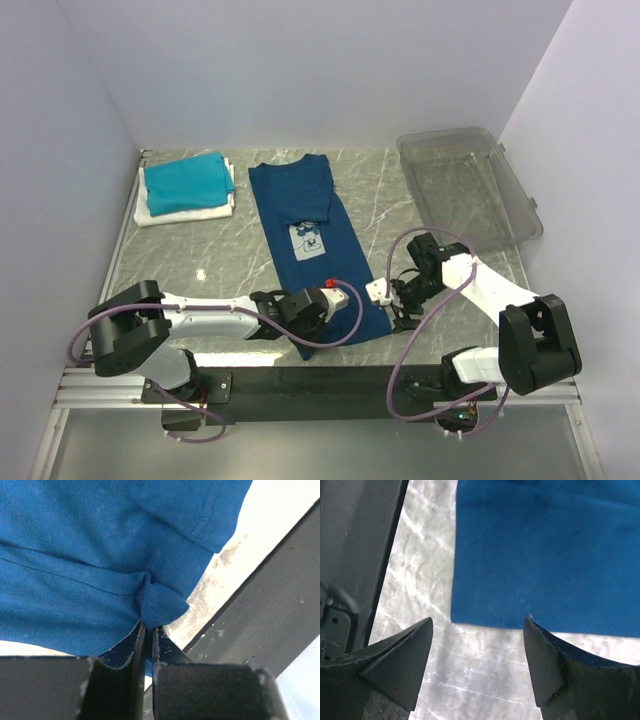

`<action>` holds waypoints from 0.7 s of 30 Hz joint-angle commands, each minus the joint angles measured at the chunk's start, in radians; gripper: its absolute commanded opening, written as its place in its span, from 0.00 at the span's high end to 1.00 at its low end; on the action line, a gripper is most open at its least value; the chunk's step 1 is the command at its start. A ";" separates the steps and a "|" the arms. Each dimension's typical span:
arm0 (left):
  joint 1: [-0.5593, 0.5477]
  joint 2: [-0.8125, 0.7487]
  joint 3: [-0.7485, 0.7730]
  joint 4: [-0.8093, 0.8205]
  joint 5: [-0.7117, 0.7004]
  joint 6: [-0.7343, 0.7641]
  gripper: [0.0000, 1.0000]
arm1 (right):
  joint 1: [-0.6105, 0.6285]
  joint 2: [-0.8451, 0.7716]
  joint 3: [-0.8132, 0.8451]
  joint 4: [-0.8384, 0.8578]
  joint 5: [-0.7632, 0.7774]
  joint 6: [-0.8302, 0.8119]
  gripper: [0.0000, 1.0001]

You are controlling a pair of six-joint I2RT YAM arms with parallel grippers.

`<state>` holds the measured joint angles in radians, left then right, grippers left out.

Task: Fold and stack the t-shirts
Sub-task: Fold the tshirt

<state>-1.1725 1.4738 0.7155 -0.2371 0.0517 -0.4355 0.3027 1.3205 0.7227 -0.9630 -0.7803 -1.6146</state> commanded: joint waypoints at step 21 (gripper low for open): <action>0.019 -0.102 -0.102 0.157 0.096 -0.094 0.99 | 0.279 -0.058 -0.169 0.332 0.285 0.265 0.43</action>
<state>-1.1564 1.3937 0.6117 -0.1162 0.1131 -0.5179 0.5648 1.2751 0.5827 -0.7067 -0.5503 -1.3895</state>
